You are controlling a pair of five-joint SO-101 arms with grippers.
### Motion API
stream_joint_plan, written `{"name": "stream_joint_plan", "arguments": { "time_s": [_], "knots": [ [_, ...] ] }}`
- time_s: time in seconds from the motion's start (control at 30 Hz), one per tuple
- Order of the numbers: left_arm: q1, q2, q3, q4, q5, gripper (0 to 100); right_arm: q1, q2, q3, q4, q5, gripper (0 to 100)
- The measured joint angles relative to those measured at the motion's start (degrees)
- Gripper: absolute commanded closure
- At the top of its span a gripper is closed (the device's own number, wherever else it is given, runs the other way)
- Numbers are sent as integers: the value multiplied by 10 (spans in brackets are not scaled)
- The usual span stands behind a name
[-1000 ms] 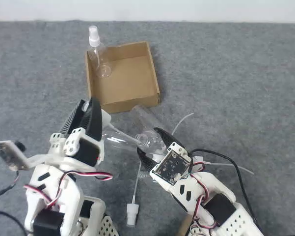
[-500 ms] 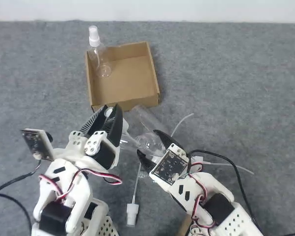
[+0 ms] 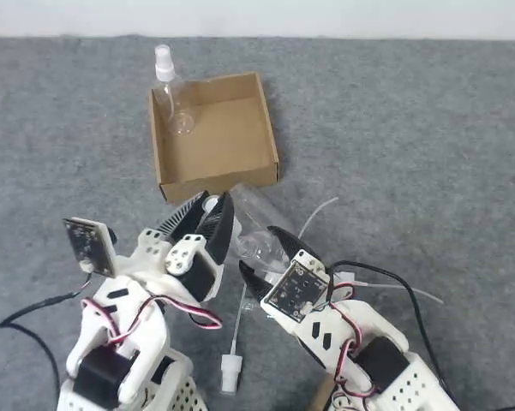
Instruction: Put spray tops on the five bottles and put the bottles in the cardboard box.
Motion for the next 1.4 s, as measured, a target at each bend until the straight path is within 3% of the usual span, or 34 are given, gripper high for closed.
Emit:
{"name": "stream_joint_plan", "arguments": {
  "time_s": [0.67, 0.9, 1.07, 1.4],
  "knots": [
    [62, -1, 35, 0, -91, 988, 0, -2, 0, 0, -1, 918],
    [66, -2, 49, -1, -164, 986, 6, -1, 2, -21, -22, 918],
    [66, -3, 53, -4, -171, 886, 11, -1, 2, -33, -100, 918],
    [63, 0, 71, 0, -174, 829, 22, -2, 1, -40, -113, 918]
  ]
}}
